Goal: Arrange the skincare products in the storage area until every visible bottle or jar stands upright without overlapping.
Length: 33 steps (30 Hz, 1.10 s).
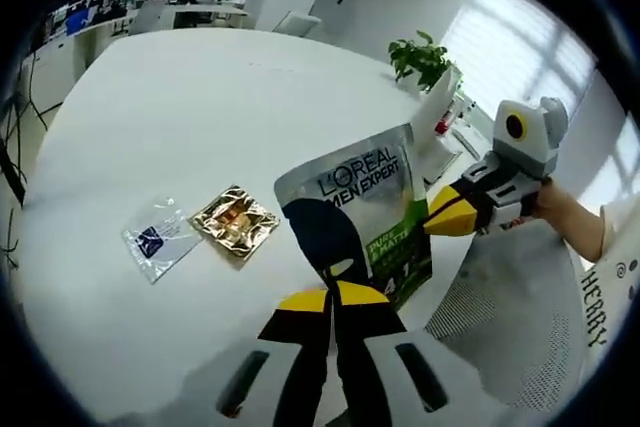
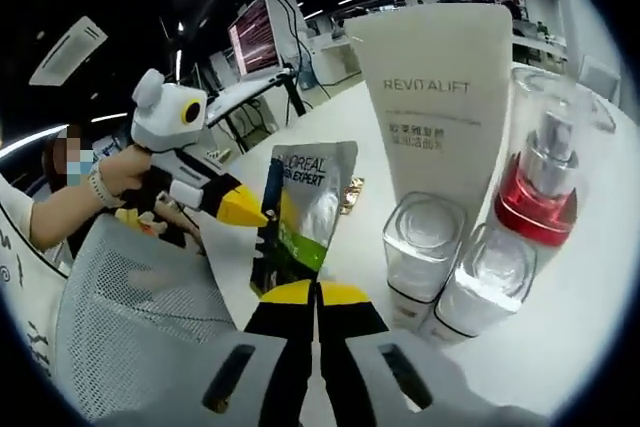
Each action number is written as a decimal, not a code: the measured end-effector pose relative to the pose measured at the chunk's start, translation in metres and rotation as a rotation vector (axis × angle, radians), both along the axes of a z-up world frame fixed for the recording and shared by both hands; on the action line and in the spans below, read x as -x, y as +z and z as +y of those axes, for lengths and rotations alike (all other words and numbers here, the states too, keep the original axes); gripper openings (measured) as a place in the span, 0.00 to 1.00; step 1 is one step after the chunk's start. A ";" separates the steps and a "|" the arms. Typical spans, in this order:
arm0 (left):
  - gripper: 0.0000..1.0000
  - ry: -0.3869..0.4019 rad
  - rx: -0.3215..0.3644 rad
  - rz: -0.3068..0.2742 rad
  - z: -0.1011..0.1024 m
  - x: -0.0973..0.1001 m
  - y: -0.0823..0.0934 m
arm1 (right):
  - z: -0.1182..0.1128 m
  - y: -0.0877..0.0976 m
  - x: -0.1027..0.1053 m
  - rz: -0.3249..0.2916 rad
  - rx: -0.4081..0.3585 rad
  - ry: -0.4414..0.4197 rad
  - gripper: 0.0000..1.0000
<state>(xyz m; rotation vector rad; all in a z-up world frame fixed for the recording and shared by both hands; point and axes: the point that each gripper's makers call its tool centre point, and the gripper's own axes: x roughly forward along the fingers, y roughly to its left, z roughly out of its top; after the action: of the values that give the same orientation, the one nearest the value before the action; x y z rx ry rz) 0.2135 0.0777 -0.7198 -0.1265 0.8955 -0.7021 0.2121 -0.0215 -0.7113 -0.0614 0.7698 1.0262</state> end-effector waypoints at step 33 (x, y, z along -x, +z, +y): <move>0.00 -0.052 -0.022 0.101 -0.009 -0.006 -0.040 | -0.010 -0.044 -0.005 0.013 0.108 -0.017 0.02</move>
<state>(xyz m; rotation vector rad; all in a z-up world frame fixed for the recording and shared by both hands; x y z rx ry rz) 0.2190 0.0683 -0.7601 -0.1205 1.0062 -0.7394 0.2174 -0.0314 -0.7548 -0.1408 0.8357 0.9697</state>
